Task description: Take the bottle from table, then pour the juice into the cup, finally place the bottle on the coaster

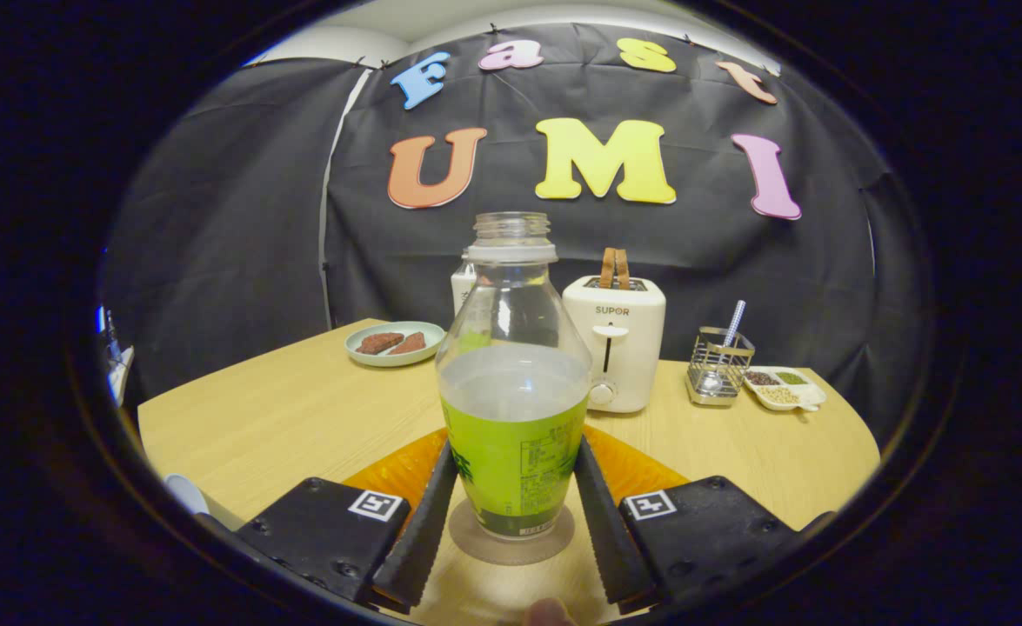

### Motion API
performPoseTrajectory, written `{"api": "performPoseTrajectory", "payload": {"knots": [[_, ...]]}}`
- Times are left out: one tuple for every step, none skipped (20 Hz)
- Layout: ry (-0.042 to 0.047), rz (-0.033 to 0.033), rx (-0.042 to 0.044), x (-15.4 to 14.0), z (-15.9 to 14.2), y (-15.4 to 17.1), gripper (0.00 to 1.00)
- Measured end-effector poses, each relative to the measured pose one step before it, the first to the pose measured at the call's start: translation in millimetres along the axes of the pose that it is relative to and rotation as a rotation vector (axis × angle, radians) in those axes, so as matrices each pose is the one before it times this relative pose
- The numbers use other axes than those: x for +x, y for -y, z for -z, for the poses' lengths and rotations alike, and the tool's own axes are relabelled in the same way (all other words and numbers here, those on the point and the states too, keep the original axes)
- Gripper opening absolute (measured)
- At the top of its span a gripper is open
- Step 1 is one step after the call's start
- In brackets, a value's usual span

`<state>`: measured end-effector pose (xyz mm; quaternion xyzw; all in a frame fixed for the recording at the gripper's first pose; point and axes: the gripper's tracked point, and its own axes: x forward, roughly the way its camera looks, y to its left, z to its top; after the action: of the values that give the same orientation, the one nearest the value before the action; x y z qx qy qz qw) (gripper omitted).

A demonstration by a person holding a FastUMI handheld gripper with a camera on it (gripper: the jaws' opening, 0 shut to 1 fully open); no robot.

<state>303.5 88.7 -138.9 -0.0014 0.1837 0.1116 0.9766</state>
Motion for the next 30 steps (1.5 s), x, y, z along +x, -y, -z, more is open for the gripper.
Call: {"api": "performPoseTrajectory", "payload": {"knots": [[-0.00277,-0.00110,-0.00180,2.28,0.28,-0.44,0.78],[-0.00129,0.00016,-0.00154,0.64,1.04,-0.94,0.78],[-0.00094,-0.00029,-0.00153,0.92,0.51,-1.17,0.79],[-0.00359,-0.00122,-0.00204,1.50,2.84,-0.10,0.79],[-0.00558,0.00295,-0.00098,1.05,1.36,-0.51,0.79],[-0.00356,-0.00193,0.00348,0.28,1.89,-0.32,0.79],[-0.00389,-0.00146,-0.00097,0.70,0.84,0.47,0.80],[0.00344,0.00140,-0.00118,-0.21,0.25,-0.40,0.80],[-0.00265,0.00294,-0.00217,-0.88,-0.15,0.64,0.83],[-0.00170,0.00167,-0.00453,0.65,0.83,0.06,0.86],[-0.00199,-0.00465,-0.00111,-2.92,0.50,-1.64,0.89],[0.00113,-0.00316,0.00215,1.95,1.40,-0.93,0.91],[-0.00268,0.00323,0.00294,-1.56,0.52,0.57,0.94],[-0.00174,0.00474,0.00449,-1.65,0.92,0.71,1.00],[0.00067,0.00298,0.00482,-0.80,-0.11,-0.26,1.00],[-0.00206,0.00173,0.00355,-5.97,-0.62,-0.39,1.00],[0.00860,0.00318,0.01289,-4.09,-1.06,1.01,1.00],[0.00379,0.00125,0.01156,-7.33,-0.19,-1.66,1.00],[0.00537,0.00224,0.01283,-6.28,-0.45,-0.30,1.00],[0.00898,-0.00054,0.01357,-7.17,0.16,-1.15,1.00],[0.01597,0.00029,0.01377,-8.96,-1.24,-0.98,1.00],[0.01089,0.00362,0.01493,-9.87,0.25,-1.51,1.00],[0.00624,-0.00977,0.01535,-11.19,-0.50,-2.39,1.00],[0.00525,-0.00664,0.01292,-12.52,1.00,-3.31,1.00],[0.01395,0.00338,0.00802,-15.71,-3.15,-0.42,1.00],[0.02332,0.01662,0.00506,-17.22,-4.95,2.63,1.00],[0.03059,0.02621,0.00517,-18.06,-6.19,5.80,1.00],[0.02548,0.03057,-0.00124,-17.57,-5.69,7.24,1.00],[0.02290,0.03251,-0.01408,-16.22,-5.99,9.26,1.00],[0.02202,0.03251,-0.02494,-16.76,-4.92,10.76,1.00]]}}
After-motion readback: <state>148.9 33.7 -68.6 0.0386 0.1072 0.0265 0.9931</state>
